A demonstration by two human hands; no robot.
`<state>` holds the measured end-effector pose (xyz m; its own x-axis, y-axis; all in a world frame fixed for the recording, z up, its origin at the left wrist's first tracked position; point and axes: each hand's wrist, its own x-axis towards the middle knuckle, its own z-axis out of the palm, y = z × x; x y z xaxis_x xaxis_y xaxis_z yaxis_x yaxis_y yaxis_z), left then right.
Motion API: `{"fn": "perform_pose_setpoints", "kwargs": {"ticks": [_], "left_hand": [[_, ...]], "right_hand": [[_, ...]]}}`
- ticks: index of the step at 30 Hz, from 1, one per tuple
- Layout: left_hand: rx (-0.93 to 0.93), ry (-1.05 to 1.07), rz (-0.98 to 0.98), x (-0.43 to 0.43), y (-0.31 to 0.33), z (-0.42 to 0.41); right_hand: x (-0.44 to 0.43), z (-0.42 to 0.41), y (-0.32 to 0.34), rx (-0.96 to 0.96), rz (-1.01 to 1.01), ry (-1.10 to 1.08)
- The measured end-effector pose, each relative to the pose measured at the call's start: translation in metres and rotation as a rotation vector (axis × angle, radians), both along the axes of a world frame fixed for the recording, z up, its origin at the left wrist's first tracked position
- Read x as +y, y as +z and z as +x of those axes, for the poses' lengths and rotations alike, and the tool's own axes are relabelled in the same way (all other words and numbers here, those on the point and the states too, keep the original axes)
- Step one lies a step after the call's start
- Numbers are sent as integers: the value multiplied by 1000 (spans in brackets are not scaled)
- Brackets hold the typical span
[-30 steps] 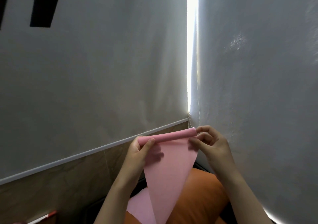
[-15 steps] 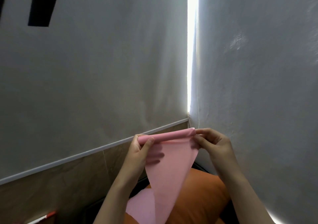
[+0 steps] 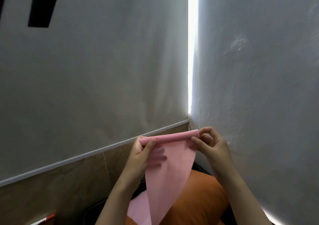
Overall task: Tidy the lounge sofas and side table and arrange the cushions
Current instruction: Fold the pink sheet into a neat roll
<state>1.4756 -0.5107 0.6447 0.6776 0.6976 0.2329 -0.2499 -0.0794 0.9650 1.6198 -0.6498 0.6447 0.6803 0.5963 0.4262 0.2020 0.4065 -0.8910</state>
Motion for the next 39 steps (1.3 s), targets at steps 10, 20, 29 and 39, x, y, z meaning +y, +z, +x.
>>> {"fn": "perform_pose_setpoints", "kwargs": {"ticks": [10, 20, 29, 39], "left_hand": [[51, -44, 162, 6, 2, -4], [-35, -97, 142, 17, 7, -14], [-36, -3, 138, 19, 4, -9], [-36, 3, 109, 27, 3, -7]], "right_hand": [[0, 5, 4, 11, -54, 16], [-3, 10, 0, 128, 2, 184], [1, 3, 4, 24, -42, -12], [-4, 8, 7, -81, -83, 44]]}}
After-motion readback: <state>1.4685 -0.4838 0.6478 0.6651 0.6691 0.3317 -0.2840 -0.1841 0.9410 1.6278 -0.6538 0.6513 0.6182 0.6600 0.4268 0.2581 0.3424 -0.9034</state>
